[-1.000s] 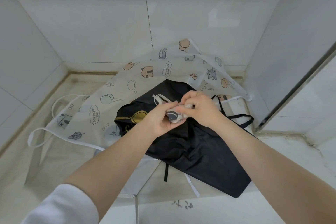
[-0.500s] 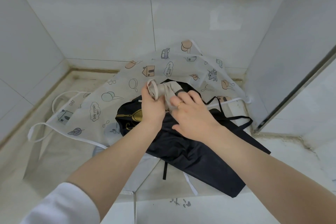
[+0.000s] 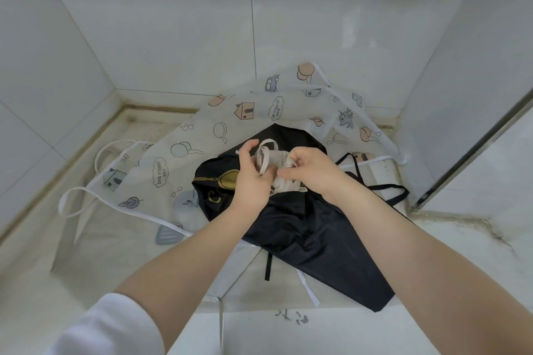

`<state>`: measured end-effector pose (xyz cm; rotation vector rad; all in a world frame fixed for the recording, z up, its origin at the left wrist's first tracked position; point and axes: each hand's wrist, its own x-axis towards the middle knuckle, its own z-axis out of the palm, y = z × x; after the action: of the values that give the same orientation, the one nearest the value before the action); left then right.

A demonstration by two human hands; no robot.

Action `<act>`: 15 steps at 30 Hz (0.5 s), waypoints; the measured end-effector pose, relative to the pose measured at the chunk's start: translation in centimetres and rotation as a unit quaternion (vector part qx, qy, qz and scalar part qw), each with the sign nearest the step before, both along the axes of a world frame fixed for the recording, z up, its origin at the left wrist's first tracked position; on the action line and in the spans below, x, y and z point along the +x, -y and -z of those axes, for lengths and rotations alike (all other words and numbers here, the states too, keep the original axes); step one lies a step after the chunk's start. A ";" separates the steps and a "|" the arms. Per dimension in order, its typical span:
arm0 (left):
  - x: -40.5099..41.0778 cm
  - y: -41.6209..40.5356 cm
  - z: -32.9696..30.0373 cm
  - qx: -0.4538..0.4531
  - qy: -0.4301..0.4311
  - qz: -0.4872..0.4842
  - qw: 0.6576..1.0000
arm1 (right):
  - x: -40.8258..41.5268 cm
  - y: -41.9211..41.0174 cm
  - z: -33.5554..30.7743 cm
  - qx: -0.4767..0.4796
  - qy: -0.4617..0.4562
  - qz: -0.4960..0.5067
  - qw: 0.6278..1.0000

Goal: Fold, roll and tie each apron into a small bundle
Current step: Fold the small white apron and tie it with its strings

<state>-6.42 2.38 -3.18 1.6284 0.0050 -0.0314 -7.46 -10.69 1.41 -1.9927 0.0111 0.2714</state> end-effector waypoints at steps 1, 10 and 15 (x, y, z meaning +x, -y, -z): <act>-0.1 0.0 0.2 0.008 0.009 0.003 1.000 | 0.1 -0.2 0.0 0.024 -0.032 0.025 0.999; -0.2 -0.4 -0.1 0.089 0.077 -0.027 0.993 | 0.0 0.0 -0.1 0.280 -0.130 0.149 0.939; 0.2 -0.6 -0.8 0.133 0.090 0.034 0.987 | -0.3 0.0 0.6 0.227 -0.080 0.099 0.966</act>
<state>-6.18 3.00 -2.40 1.8921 -0.1928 0.0659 -7.80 -10.66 0.83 -1.4967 0.2306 0.2755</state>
